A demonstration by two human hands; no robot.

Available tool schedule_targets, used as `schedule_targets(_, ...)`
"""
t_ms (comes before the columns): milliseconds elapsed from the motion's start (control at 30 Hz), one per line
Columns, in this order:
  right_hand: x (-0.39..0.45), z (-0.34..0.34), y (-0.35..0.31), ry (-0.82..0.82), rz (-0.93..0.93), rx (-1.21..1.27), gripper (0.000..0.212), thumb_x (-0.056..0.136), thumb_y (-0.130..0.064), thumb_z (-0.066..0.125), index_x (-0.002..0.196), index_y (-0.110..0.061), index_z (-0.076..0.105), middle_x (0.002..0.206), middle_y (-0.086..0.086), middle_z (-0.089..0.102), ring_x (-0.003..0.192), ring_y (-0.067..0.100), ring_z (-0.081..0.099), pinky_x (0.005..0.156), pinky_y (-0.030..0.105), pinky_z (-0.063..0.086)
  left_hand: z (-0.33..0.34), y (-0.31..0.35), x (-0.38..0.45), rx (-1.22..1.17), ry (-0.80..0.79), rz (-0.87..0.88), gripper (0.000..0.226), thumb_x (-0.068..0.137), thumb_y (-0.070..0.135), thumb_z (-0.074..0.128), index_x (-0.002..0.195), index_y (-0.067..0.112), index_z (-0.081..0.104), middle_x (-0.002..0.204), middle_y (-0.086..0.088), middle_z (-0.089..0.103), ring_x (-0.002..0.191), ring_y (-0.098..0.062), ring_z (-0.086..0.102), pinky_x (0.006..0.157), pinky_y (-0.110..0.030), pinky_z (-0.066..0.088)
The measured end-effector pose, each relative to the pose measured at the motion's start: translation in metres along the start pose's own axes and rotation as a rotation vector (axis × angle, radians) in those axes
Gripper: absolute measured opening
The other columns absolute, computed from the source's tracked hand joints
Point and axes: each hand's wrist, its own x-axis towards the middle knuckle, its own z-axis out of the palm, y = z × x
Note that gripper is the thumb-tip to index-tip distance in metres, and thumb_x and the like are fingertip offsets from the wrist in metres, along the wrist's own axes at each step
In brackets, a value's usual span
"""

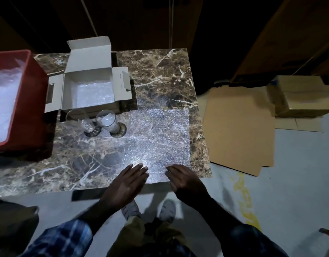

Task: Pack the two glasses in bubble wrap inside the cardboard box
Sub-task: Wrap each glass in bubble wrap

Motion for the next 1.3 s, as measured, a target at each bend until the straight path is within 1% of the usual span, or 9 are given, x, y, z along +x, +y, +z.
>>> schedule_targets(167,-0.007,-0.013,0.007,0.060,0.047,0.047,0.010,0.086,-0.004,0.061,0.087,-0.006,0.071,0.116,0.011,0.070,0.105,0.030,0.063,0.092,0.039,0.051,-0.019,-0.012,0.005,-0.085,0.049,0.022,0.022,0.098,0.023,0.059,0.103,0.009,0.076,0.117,-0.005,0.073,0.115,-0.024,0.066,0.089,-0.039,0.055)
schedule_targets(300,0.000,-0.029,0.008,0.128,0.169,0.127,0.014,0.077,0.003,0.062,0.082,-0.007,0.071,0.093,0.006,0.072,0.090,0.027,0.065,0.082,0.034,0.051,-0.045,-0.008,0.022,-0.180,0.049,-0.087,0.033,0.103,0.030,0.048,0.089,0.010,0.070,0.085,-0.004,0.070,0.078,-0.021,0.066,0.064,-0.036,0.053)
schedule_targets(533,0.028,-0.062,0.016,0.099,0.734,0.487,0.024,0.077,-0.002,0.070,0.069,-0.024,0.066,0.058,-0.012,0.063,0.055,0.004,0.058,0.059,0.023,0.046,-0.076,-0.010,0.051,-0.525,0.012,-0.502,0.029,0.087,0.045,0.059,0.080,0.022,0.075,0.072,0.015,0.072,0.065,0.003,0.066,0.061,-0.018,0.049)
schedule_targets(700,0.046,-0.087,0.025,0.088,0.993,0.878,0.027,0.085,0.004,0.070,0.066,-0.013,0.064,0.048,-0.010,0.056,0.040,0.006,0.053,0.043,0.017,0.042,-0.084,-0.026,0.059,-0.891,-0.066,-0.797,0.009,0.081,0.024,0.082,0.077,0.018,0.076,0.071,-0.001,0.074,0.062,-0.014,0.068,0.057,-0.026,0.049)
schedule_targets(800,0.062,-0.099,0.028,0.139,1.080,1.103,0.019,0.090,0.008,0.064,0.074,0.001,0.057,0.042,-0.009,0.048,0.029,0.001,0.042,0.032,0.013,0.033,-0.084,-0.032,0.062,-1.256,-0.083,-0.982,0.020,0.077,0.013,0.083,0.091,0.001,0.075,0.077,-0.019,0.073,0.067,-0.026,0.062,0.058,-0.027,0.045)
schedule_targets(933,0.077,-0.101,0.037,0.193,1.141,1.122,0.015,0.091,-0.001,0.069,0.079,0.003,0.060,0.053,0.006,0.050,0.035,0.006,0.049,0.037,0.013,0.035,-0.067,-0.045,0.058,-1.409,-0.163,-1.042,0.047,0.067,0.018,0.092,0.103,-0.005,0.073,0.103,-0.042,0.064,0.081,-0.043,0.062,0.072,-0.042,0.046)
schedule_targets(1033,0.080,-0.095,0.044,0.200,1.192,1.144,0.020,0.090,-0.009,0.072,0.077,0.000,0.061,0.050,0.000,0.050,0.037,0.008,0.047,0.041,0.017,0.042,-0.063,-0.045,0.070,-1.448,-0.011,-1.130,0.030,0.073,0.002,0.079,0.096,-0.014,0.071,0.103,-0.035,0.069,0.090,-0.040,0.072,0.074,-0.037,0.060)
schedule_targets(1200,0.077,-0.086,0.060,0.159,1.327,1.263,0.011,0.085,0.005,0.069,0.075,0.003,0.064,0.075,0.025,0.069,0.059,0.029,0.066,0.063,0.038,0.059,-0.058,-0.051,0.089,-1.133,0.141,-1.054,0.011,0.093,0.014,0.068,0.092,0.004,0.072,0.084,-0.009,0.074,0.076,-0.020,0.068,0.070,-0.033,0.055)
schedule_targets(1300,0.082,-0.082,0.068,0.146,1.362,1.136,0.018,0.087,0.005,0.069,0.071,0.000,0.062,0.072,0.024,0.067,0.058,0.028,0.066,0.065,0.042,0.058,-0.057,-0.051,0.101,-1.065,0.183,-1.035,0.015,0.100,0.016,0.060,0.099,0.003,0.067,0.078,-0.012,0.067,0.063,-0.013,0.067,0.065,-0.032,0.060)
